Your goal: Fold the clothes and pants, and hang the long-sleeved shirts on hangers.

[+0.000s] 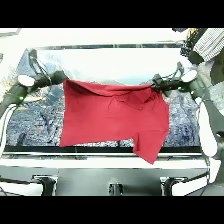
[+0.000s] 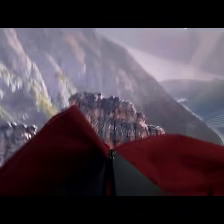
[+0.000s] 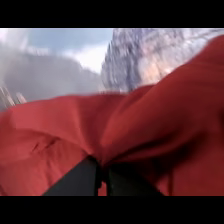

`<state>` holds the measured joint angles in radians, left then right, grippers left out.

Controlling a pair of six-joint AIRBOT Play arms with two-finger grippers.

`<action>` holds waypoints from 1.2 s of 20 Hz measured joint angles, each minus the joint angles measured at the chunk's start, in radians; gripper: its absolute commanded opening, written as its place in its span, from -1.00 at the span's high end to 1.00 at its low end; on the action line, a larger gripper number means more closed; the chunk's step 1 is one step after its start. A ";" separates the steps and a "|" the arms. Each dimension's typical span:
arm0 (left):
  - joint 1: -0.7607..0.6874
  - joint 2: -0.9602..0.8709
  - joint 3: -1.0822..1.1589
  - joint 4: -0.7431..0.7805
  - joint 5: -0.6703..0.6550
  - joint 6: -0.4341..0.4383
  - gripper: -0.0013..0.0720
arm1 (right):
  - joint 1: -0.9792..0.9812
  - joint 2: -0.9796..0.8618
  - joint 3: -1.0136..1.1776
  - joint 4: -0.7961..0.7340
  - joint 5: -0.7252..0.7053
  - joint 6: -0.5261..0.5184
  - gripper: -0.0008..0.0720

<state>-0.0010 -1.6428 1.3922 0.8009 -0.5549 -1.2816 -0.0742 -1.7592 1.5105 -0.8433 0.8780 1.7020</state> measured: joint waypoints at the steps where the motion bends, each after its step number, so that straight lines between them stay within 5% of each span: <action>1: -0.002 -0.031 -0.001 -0.021 -0.010 -0.007 0.89 | 0.000 -0.027 -0.004 0.036 -0.021 -0.011 0.80; 2: -0.004 -0.050 -0.001 -0.037 -0.023 -0.013 0.79 | -0.001 -0.045 -0.006 0.060 -0.029 -0.023 0.40; 3: -0.002 -0.064 -0.001 -0.049 -0.050 -0.017 0.34 | -0.005 -0.054 -0.006 0.079 -0.029 -0.034 -0.22; 4: 0.004 -0.072 0.005 -0.055 -0.094 -0.020 -0.42 | -0.017 -0.056 -0.003 0.092 -0.010 -0.045 -0.57; 5: 0.019 -0.073 0.020 -0.064 -0.156 -0.022 -0.66 | -0.040 -0.051 0.003 0.096 0.022 -0.055 -0.58; 9: 0.143 -0.040 0.116 -0.005 -0.549 -0.047 -0.65 | -0.228 0.039 0.048 0.010 0.300 -0.088 -0.61; 11: 0.229 0.005 0.120 0.097 -0.783 -0.080 -0.62 | -0.334 0.105 0.057 -0.117 0.488 -0.103 -0.60; 14: 0.335 0.108 -0.029 0.221 -0.965 -0.095 -0.60 | -0.459 0.203 0.034 -0.346 0.679 -0.116 -0.60; 16: 0.393 0.183 -0.219 0.265 -0.986 -0.083 -0.60 | -0.507 0.253 -0.003 -0.425 0.718 -0.121 -0.60; 18: 0.436 0.234 -0.411 0.277 -0.956 -0.035 -0.24 | -0.531 0.283 -0.040 -0.454 0.739 -0.124 -0.59; 24: 0.478 0.245 -0.688 0.148 -0.826 0.121 -0.24 | -0.552 0.310 -0.103 -0.422 0.762 -0.139 -0.57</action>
<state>0.4767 -1.3983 0.7044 0.9485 -1.3808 -1.1606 -0.6266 -1.4490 1.4075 -1.2648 1.6402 1.5627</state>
